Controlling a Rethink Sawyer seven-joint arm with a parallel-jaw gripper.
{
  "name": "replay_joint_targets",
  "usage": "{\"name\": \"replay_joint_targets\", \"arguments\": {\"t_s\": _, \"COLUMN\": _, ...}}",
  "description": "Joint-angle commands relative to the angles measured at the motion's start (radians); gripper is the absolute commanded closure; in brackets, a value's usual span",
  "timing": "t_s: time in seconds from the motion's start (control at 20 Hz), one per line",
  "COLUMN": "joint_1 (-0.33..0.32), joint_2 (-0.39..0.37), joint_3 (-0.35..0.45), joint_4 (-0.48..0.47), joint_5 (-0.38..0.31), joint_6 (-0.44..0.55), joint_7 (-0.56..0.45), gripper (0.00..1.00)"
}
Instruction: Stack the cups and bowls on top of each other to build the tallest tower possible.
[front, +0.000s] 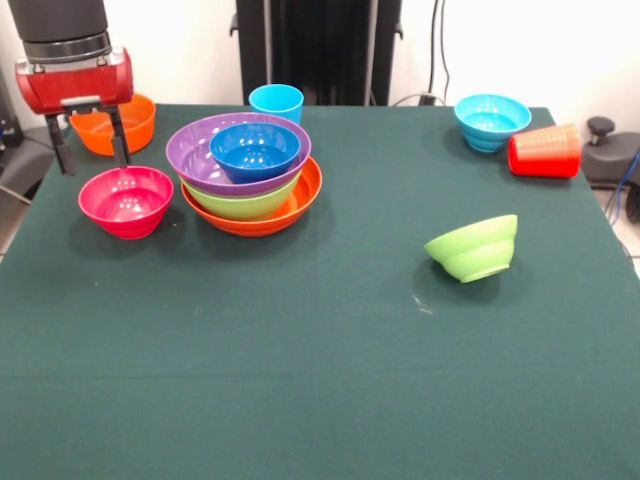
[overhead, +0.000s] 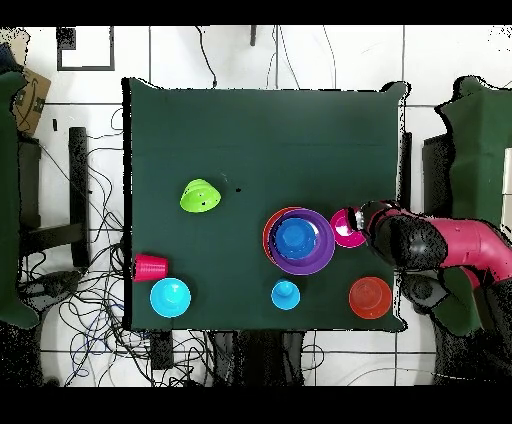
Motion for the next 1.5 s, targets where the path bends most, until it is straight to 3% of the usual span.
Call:
{"name": "replay_joint_targets", "arguments": {"t_s": 0.05, "joint_1": 0.034, "joint_2": -0.077, "joint_3": 0.01, "joint_4": 0.005, "joint_5": -0.003, "joint_6": 0.13, "joint_7": -0.267, "gripper": 0.0}}
{"name": "replay_joint_targets", "arguments": {"t_s": 0.2, "joint_1": 0.021, "joint_2": -0.125, "joint_3": 0.022, "joint_4": 0.032, "joint_5": 0.019, "joint_6": 0.163, "joint_7": -0.297, "gripper": 0.0}}
{"name": "replay_joint_targets", "arguments": {"t_s": 0.4, "joint_1": 0.003, "joint_2": -0.17, "joint_3": 0.017, "joint_4": 0.029, "joint_5": 0.013, "joint_6": 0.265, "joint_7": -0.426, "gripper": 0.0}}
{"name": "replay_joint_targets", "arguments": {"t_s": 0.6, "joint_1": -0.036, "joint_2": -0.171, "joint_3": 0.063, "joint_4": 0.041, "joint_5": 0.017, "joint_6": 0.356, "joint_7": -0.607, "gripper": 0.0}}
{"name": "replay_joint_targets", "arguments": {"t_s": 0.8, "joint_1": -0.056, "joint_2": -0.165, "joint_3": 0.087, "joint_4": 0.073, "joint_5": -0.034, "joint_6": 0.444, "joint_7": -0.8, "gripper": 0.0}}
{"name": "replay_joint_targets", "arguments": {"t_s": 1.5, "joint_1": -0.013, "joint_2": -0.093, "joint_3": 0.024, "joint_4": 0.028, "joint_5": -0.075, "joint_6": 0.474, "joint_7": -0.94, "gripper": 0.0}}
